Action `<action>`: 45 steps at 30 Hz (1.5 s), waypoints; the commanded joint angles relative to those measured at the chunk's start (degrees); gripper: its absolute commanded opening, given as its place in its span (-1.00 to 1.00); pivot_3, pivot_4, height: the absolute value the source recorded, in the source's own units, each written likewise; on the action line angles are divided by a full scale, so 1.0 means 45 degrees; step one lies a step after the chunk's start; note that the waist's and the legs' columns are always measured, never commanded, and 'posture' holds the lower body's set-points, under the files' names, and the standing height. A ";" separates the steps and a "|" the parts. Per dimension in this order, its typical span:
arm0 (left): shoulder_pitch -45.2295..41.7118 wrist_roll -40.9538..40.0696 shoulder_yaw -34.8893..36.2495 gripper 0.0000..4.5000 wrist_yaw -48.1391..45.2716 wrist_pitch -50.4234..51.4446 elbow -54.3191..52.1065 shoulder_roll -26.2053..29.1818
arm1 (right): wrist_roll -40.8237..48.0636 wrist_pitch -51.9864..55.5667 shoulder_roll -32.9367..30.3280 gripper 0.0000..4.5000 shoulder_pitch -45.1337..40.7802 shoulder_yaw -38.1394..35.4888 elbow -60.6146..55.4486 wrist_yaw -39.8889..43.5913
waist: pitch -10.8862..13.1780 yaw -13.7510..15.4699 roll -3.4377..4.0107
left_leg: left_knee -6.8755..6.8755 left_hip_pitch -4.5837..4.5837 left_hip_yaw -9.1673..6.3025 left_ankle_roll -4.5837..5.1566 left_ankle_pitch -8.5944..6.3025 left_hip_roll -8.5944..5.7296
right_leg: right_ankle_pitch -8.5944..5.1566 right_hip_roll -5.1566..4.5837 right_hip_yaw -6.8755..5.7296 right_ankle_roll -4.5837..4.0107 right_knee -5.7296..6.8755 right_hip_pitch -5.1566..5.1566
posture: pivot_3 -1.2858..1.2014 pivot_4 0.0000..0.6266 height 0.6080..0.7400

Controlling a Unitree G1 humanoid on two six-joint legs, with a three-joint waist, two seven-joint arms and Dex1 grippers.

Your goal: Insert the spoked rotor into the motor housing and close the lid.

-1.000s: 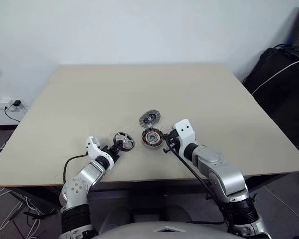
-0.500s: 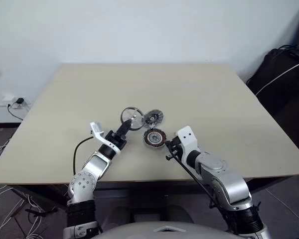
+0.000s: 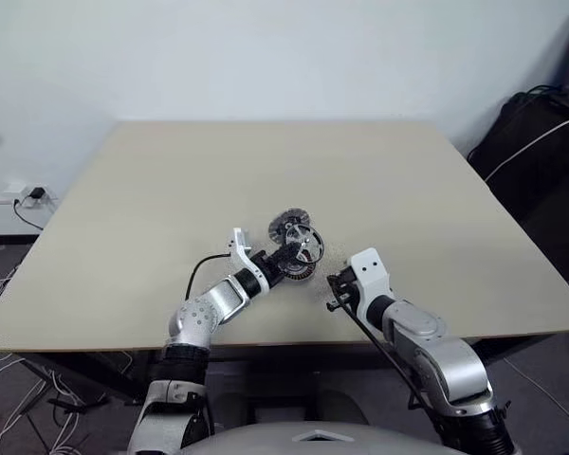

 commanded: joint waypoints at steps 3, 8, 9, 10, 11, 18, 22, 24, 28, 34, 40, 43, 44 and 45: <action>-0.0383 0.0317 0.0093 -0.71 -0.0264 -0.0415 0.0608 -0.1273 | 0.0149 0.0141 0.0076 -1.00 -0.0014 -0.0341 -0.0791 -0.0208 | 0.0002 0.0025 -0.0002 | 0.0000 -0.0001 -0.0002 0.0000 0.0000 0.0000 | -0.0001 -0.0001 -0.0001 0.0002 0.0000 0.0000 | 0.03 -1.00 1.00; -0.0381 0.0423 0.0237 -0.71 -0.0155 -0.0536 0.0752 -0.1326 | 0.0185 0.0188 0.0057 -1.00 0.0021 -0.0378 -0.0867 -0.0314 | 0.0002 0.0048 -0.0002 | 0.0001 -0.0002 -0.0001 0.0002 -0.0001 -0.0001 | 0.0000 -0.0006 0.0000 0.0005 -0.0001 0.0000 | 0.03 -1.00 1.00; -0.0388 0.0436 0.0319 -0.71 -0.0126 -0.0534 0.0786 -0.1319 | 0.0186 0.0192 0.0060 -1.00 0.0021 -0.0370 -0.0869 -0.0325 | 0.0002 0.0051 -0.0002 | 0.0001 -0.0002 -0.0001 0.0002 -0.0001 -0.0001 | 0.0000 -0.0005 0.0001 0.0004 -0.0001 -0.0001 | 0.03 -1.00 1.00; -0.0391 0.0464 0.0391 -0.71 -0.0110 -0.0527 0.0806 -0.1310 | 0.0189 0.0193 0.0069 -1.00 0.0022 -0.0365 -0.0869 -0.0335 | 0.0002 0.0050 -0.0002 | 0.0001 -0.0002 -0.0002 0.0002 -0.0001 0.0000 | 0.0000 -0.0005 0.0000 0.0004 0.0000 -0.0001 | 0.03 -1.00 1.00; -0.0380 0.0490 0.0456 -0.71 -0.0085 -0.0510 0.0808 -0.1288 | 0.0193 0.0193 0.0079 -1.00 0.0020 -0.0358 -0.0866 -0.0341 | 0.0002 0.0053 -0.0002 | 0.0001 -0.0002 -0.0002 0.0002 -0.0001 0.0000 | 0.0001 -0.0005 0.0000 0.0003 0.0000 -0.0001 | 0.03 -1.00 1.00; -0.0081 0.0618 0.0801 -0.71 0.0146 -0.0382 0.0753 -0.1302 | 0.0197 0.0177 0.0183 -1.00 -0.0093 -0.0218 -0.0727 -0.0345 | 0.0001 0.0075 -0.0002 | 0.0001 -0.0002 -0.0002 0.0002 -0.0001 -0.0001 | 0.0004 -0.0005 0.0001 0.0003 -0.0001 -0.0001 | 0.03 -1.00 1.00; 0.0090 0.0557 0.0811 -0.71 0.0110 -0.0252 0.0656 -0.1423 | 0.0175 0.0190 0.0187 -1.00 -0.0187 -0.0117 -0.0649 -0.0304 | 0.0001 0.0086 -0.0002 | 0.0002 -0.0002 -0.0001 0.0002 -0.0001 -0.0001 | 0.0005 -0.0006 0.0001 0.0004 0.0000 0.0000 | 0.03 -1.00 1.00; 0.0108 0.0354 0.0860 -0.71 -0.0122 -0.0179 0.0545 -0.1556 | 0.0178 0.0206 0.0181 -1.00 -0.0222 -0.0104 -0.0637 -0.0297 | 0.0001 0.0084 -0.0002 | 0.0002 -0.0001 -0.0001 0.0002 -0.0001 -0.0001 | 0.0005 -0.0005 0.0001 0.0004 0.0000 -0.0001 | 0.03 -1.00 1.00; 0.0146 -0.0025 0.0849 -0.71 -0.0499 0.0175 0.0275 -0.1706 | 0.0183 0.0233 0.0133 -1.00 -0.0227 -0.0093 -0.0666 -0.0278 | 0.0001 0.0083 -0.0002 | 0.0002 -0.0002 -0.0001 0.0002 -0.0001 -0.0001 | 0.0005 -0.0005 0.0000 0.0004 0.0000 0.0000 | 0.03 -1.00 1.00; 0.0030 0.0334 0.0685 -0.71 -0.0231 0.0164 0.0734 -0.1712 | 0.0171 0.0281 0.0114 -1.00 -0.0200 -0.0141 -0.0734 -0.0303 | 0.0001 0.0094 -0.0002 | 0.0002 -0.0001 -0.0001 0.0002 -0.0001 -0.0001 | 0.0006 -0.0005 0.0001 0.0003 0.0000 -0.0001 | 0.03 -1.00 1.00; -0.0106 0.0798 0.0693 -0.71 -0.0075 -0.0012 0.1330 -0.1734 | 0.0153 0.0338 0.0147 -1.00 -0.0163 -0.0193 -0.0795 -0.0364 | 0.0001 0.0104 -0.0002 | 0.0003 -0.0002 0.0000 0.0002 -0.0001 -0.0002 | 0.0006 -0.0005 0.0001 0.0004 0.0001 -0.0001 | 0.03 -1.00 1.00; -0.0131 0.1005 0.0718 -0.71 0.0014 -0.0045 0.1691 -0.1688 | 0.0166 0.0359 0.0168 -1.00 -0.0204 -0.0171 -0.0833 -0.0385 | -0.0001 0.0119 -0.0001 | 0.0003 -0.0001 -0.0002 0.0002 -0.0001 -0.0002 | 0.0007 -0.0005 0.0000 0.0004 0.0000 0.0001 | 0.03 -1.00 1.00; -0.0126 0.1041 0.0719 -0.71 0.0010 -0.0049 0.1738 -0.1679 | 0.0170 0.0368 0.0173 -1.00 -0.0225 -0.0159 -0.0849 -0.0389 | -0.0001 0.0123 -0.0001 | 0.0007 -0.0001 -0.0002 0.0002 -0.0001 -0.0002 | 0.0008 -0.0006 -0.0001 0.0006 0.0001 0.0004 | 0.03 -1.00 1.00; -0.0124 0.1069 0.0739 -0.71 -0.0023 -0.0058 0.1770 -0.1671 | 0.0175 0.0373 0.0180 -1.00 -0.0245 -0.0154 -0.0857 -0.0389 | -0.0001 0.0123 -0.0001 | 0.0009 -0.0001 -0.0002 0.0003 -0.0001 -0.0003 | 0.0008 -0.0006 -0.0002 0.0008 0.0001 0.0005 | 0.03 -1.00 1.00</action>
